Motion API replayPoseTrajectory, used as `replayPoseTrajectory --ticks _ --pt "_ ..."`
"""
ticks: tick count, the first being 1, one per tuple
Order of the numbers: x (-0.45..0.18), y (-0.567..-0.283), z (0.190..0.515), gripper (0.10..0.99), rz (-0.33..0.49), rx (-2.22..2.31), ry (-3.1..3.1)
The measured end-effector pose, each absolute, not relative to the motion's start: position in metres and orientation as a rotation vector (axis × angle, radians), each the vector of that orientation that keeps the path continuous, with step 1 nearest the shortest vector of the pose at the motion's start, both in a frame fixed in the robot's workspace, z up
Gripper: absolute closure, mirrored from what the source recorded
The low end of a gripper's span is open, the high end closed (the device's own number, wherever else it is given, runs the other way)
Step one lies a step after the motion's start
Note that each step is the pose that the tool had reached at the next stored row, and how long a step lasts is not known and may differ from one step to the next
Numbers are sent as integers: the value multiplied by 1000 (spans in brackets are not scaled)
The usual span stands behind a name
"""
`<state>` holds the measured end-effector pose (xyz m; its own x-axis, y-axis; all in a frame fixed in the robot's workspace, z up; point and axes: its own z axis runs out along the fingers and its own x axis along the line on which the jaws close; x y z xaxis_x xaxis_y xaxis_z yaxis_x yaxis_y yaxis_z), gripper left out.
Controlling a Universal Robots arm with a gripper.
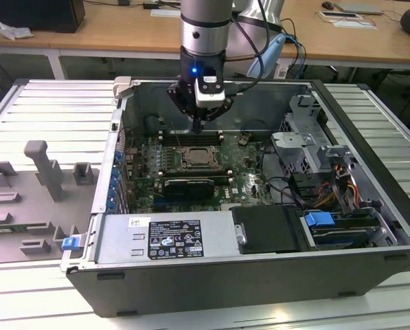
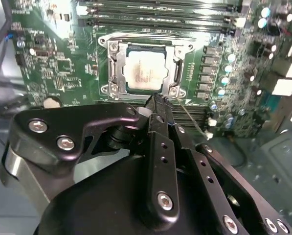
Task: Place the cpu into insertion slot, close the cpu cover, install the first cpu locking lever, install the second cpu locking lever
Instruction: 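Install the first cpu locking lever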
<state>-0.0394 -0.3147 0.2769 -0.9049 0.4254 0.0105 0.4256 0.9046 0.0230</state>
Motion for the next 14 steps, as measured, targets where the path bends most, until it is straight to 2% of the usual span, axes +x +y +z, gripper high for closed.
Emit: replayPoseTrajectory --ticks 14 --pt "-39 -315 276 980 -37 -139 -3129"
